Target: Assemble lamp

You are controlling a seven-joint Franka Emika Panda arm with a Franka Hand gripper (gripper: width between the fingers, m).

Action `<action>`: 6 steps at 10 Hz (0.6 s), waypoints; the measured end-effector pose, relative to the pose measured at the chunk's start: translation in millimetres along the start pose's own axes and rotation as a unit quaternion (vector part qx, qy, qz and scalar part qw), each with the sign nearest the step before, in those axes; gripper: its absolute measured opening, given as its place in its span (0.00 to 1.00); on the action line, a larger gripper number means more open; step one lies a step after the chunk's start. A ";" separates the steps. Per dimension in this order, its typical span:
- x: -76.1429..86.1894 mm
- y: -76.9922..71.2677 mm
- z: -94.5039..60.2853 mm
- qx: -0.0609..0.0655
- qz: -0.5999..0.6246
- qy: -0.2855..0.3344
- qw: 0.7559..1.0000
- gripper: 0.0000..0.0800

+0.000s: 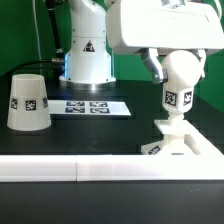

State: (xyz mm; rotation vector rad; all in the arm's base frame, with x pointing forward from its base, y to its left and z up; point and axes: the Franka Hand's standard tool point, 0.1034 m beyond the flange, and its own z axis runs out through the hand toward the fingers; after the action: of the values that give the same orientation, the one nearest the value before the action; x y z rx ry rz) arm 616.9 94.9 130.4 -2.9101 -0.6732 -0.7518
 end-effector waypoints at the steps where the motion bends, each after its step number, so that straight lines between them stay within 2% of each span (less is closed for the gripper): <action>1: -2.5 -0.5 0.7 0.001 0.000 -0.002 1.000 0.72; 4: -8.7 -2.1 5.6 0.002 0.001 -0.007 1.000 0.72; 6: -10.7 -1.1 9.0 -0.006 0.002 0.003 1.000 0.72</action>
Offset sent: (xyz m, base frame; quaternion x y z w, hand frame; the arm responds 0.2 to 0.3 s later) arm -0.0028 0.0033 -0.0089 -0.0031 0.0141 0.0014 0.9999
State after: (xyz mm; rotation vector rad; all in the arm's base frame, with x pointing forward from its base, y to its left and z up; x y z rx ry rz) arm 612.0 93.1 117.3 -2.9179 -0.6648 -0.7657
